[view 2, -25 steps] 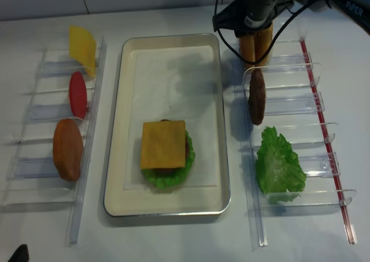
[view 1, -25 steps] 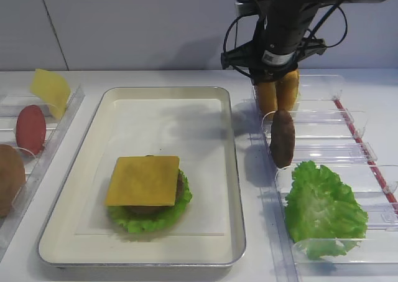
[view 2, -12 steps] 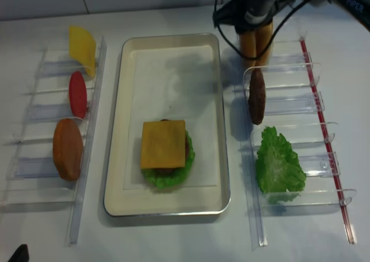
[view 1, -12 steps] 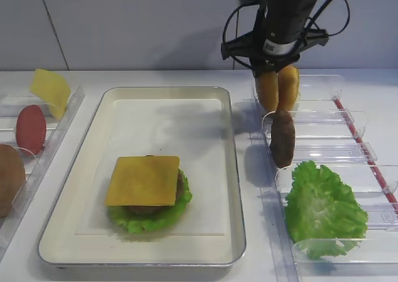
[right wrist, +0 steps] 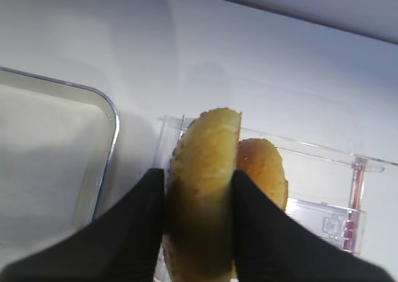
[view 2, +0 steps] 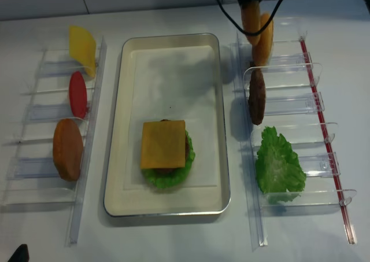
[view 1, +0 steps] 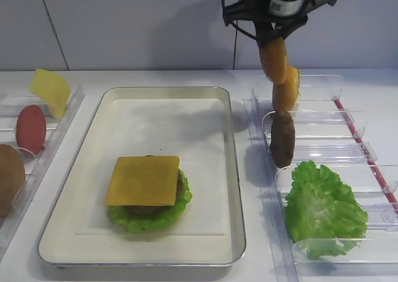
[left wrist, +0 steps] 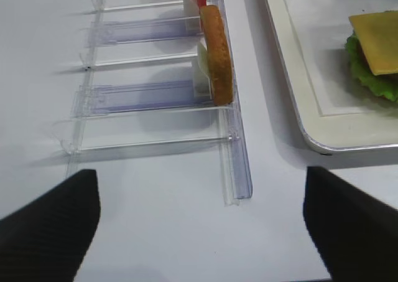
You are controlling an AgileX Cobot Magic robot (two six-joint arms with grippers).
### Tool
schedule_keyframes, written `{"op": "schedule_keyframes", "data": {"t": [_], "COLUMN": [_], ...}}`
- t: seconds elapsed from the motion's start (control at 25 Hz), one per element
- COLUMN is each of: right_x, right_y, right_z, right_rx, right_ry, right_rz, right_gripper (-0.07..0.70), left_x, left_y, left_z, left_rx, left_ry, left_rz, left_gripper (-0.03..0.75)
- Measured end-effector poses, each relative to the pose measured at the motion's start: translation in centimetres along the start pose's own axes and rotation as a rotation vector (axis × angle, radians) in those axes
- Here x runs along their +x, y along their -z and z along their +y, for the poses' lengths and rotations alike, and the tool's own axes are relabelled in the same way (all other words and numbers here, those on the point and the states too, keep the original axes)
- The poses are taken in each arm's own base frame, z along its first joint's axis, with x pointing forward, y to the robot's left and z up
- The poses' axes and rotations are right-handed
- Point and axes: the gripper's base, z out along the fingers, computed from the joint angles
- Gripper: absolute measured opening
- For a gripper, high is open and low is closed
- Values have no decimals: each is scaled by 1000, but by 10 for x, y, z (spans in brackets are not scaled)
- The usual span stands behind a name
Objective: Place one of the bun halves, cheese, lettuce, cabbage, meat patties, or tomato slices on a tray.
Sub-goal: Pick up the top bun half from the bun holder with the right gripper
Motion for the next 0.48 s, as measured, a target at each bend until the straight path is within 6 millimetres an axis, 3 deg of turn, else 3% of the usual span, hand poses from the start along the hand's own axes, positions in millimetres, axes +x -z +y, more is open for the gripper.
{"op": "schedule_keyframes", "data": {"t": [0.24, 0.48], "right_x": [-3, 3], "right_y": [24, 74], "right_z": [-3, -8], "right_rx": [4, -31], "right_ry": [40, 60], "right_rz": [4, -37], "right_gripper": [265, 262], "left_x": [0, 0], "left_y": [0, 0], "left_z": [0, 0], "left_rx": [0, 0], "left_ry": [0, 0], "left_rz": [0, 0], "left_gripper": [634, 634]}}
